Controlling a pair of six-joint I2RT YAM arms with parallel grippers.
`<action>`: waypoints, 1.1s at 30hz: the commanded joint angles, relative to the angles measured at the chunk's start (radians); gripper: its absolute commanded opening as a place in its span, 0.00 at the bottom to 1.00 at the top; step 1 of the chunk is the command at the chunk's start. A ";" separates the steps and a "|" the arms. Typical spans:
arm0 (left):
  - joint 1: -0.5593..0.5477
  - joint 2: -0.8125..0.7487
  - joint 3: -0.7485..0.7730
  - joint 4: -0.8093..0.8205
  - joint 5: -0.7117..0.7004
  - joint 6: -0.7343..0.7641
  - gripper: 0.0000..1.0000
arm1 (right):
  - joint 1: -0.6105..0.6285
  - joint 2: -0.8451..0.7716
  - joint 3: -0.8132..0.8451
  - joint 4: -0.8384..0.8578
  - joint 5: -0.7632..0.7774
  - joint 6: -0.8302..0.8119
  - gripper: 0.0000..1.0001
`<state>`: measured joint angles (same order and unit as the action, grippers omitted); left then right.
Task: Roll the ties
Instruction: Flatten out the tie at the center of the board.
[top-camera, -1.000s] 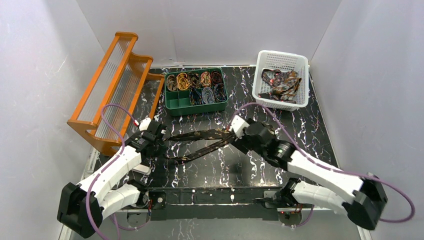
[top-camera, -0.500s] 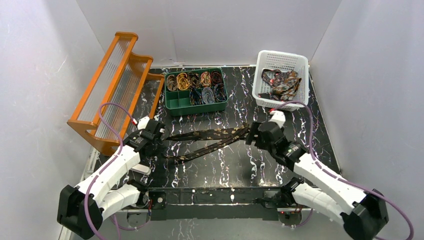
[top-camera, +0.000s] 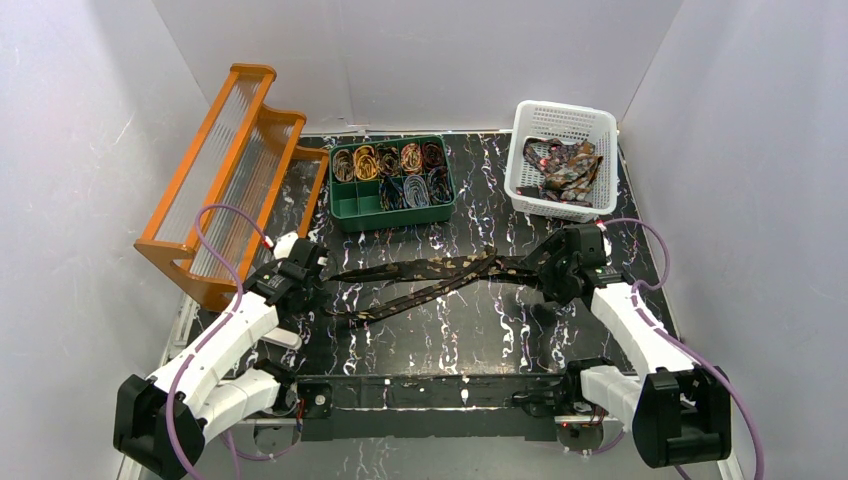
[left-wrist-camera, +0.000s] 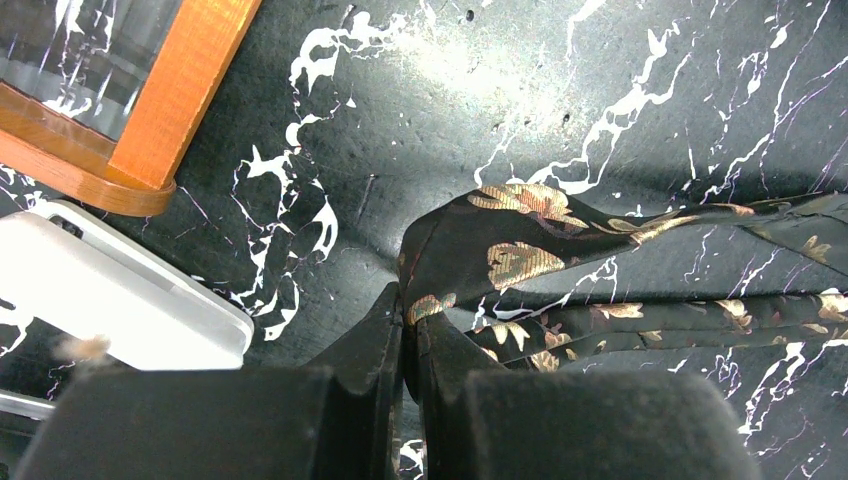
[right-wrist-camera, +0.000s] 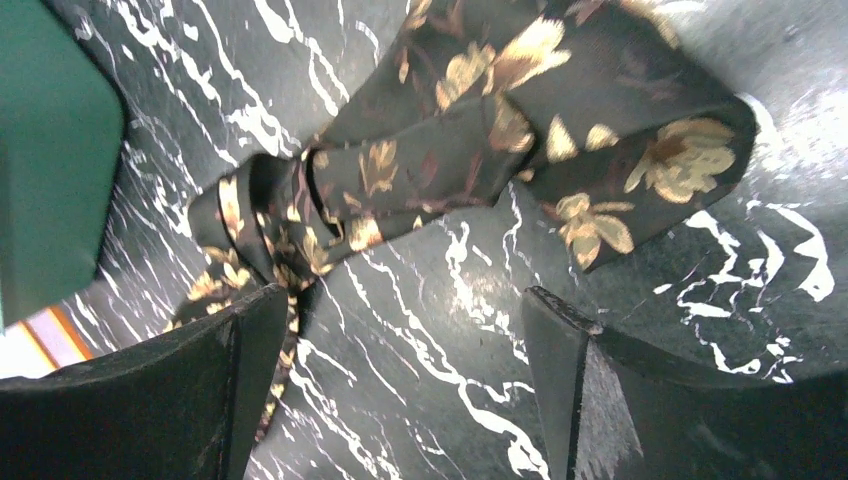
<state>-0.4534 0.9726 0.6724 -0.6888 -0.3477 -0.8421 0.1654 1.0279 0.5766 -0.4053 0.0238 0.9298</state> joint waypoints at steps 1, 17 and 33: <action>0.005 -0.011 0.027 -0.020 -0.004 0.012 0.00 | -0.033 0.015 0.019 0.069 0.091 0.090 0.93; 0.005 0.021 0.040 -0.008 0.018 0.037 0.00 | -0.144 0.192 -0.066 0.357 -0.017 0.068 0.72; 0.006 0.039 -0.009 0.137 0.321 0.107 0.00 | -0.195 0.072 0.196 0.092 0.168 -0.398 0.05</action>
<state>-0.4534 1.0100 0.6800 -0.6064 -0.1780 -0.7593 -0.0250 1.2110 0.6697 -0.2058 0.0669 0.7483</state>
